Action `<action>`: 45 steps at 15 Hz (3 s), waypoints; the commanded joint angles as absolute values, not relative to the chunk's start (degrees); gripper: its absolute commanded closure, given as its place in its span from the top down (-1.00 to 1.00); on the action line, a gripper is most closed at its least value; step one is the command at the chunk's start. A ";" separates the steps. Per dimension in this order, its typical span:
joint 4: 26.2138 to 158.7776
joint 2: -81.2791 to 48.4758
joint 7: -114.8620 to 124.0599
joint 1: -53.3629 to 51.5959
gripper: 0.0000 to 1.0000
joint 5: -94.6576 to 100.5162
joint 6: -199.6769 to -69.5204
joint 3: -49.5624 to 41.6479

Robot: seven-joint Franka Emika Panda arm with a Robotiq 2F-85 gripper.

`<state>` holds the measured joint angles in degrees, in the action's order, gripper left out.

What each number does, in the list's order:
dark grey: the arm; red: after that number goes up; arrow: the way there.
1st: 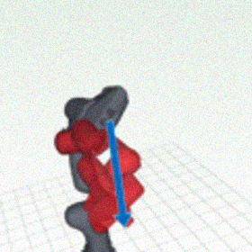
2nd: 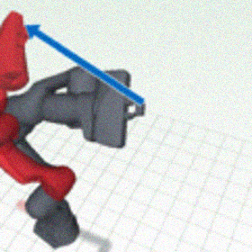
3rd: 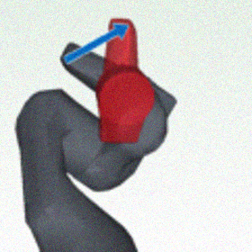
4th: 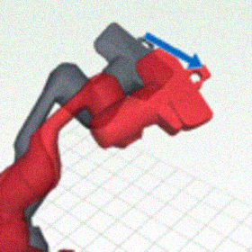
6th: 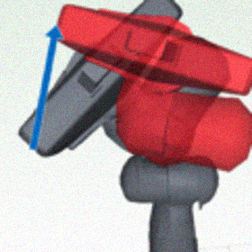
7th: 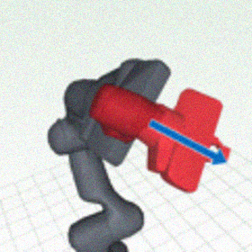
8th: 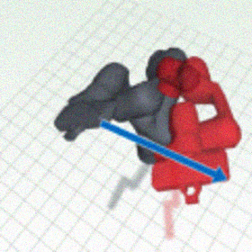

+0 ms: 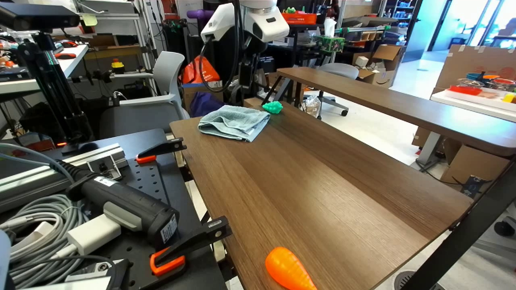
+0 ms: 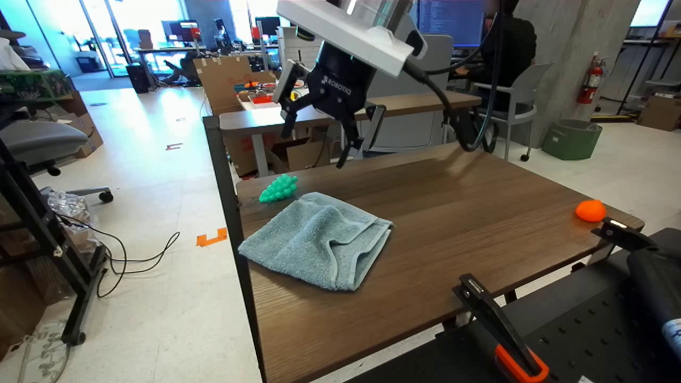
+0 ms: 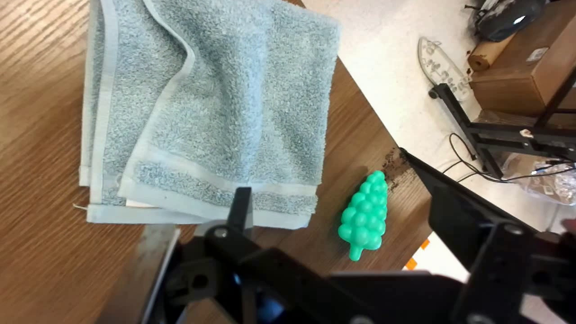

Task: Use the towel the table

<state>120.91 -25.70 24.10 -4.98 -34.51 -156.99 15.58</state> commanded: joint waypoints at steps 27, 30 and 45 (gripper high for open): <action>110.07 -42.27 39.19 -23.57 1.00 -8.14 -150.33 1.16; 109.76 -42.92 42.17 -23.86 1.00 -7.31 -149.45 -1.20; 112.35 -44.79 51.63 -24.77 1.00 -2.48 -147.95 -3.30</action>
